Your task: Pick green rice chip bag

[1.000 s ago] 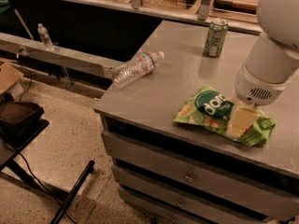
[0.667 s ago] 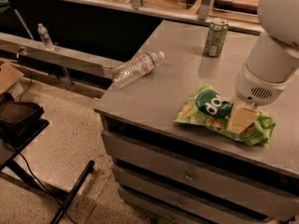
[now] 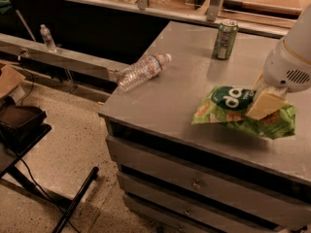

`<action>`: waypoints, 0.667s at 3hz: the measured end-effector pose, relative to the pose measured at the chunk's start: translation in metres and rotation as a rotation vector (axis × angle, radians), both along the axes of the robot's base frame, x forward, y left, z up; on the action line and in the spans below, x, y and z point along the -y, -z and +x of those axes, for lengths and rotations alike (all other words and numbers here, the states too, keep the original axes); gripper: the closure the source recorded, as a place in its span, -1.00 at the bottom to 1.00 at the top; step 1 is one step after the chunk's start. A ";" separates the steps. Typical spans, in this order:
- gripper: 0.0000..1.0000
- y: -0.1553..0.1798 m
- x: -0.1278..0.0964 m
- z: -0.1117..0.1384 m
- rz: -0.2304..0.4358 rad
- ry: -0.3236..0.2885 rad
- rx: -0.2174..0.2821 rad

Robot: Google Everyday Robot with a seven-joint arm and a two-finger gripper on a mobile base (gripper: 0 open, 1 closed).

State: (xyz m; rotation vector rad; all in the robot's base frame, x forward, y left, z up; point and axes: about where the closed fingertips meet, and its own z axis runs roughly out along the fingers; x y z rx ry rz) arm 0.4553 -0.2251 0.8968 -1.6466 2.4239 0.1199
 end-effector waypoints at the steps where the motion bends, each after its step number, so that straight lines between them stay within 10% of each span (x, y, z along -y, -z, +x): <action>1: 1.00 -0.028 0.002 0.006 0.111 -0.005 0.070; 2: 1.00 -0.056 -0.005 0.008 0.225 -0.027 0.146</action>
Offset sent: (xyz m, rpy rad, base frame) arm 0.0077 0.0099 0.0916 0.3597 -0.2302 0.0503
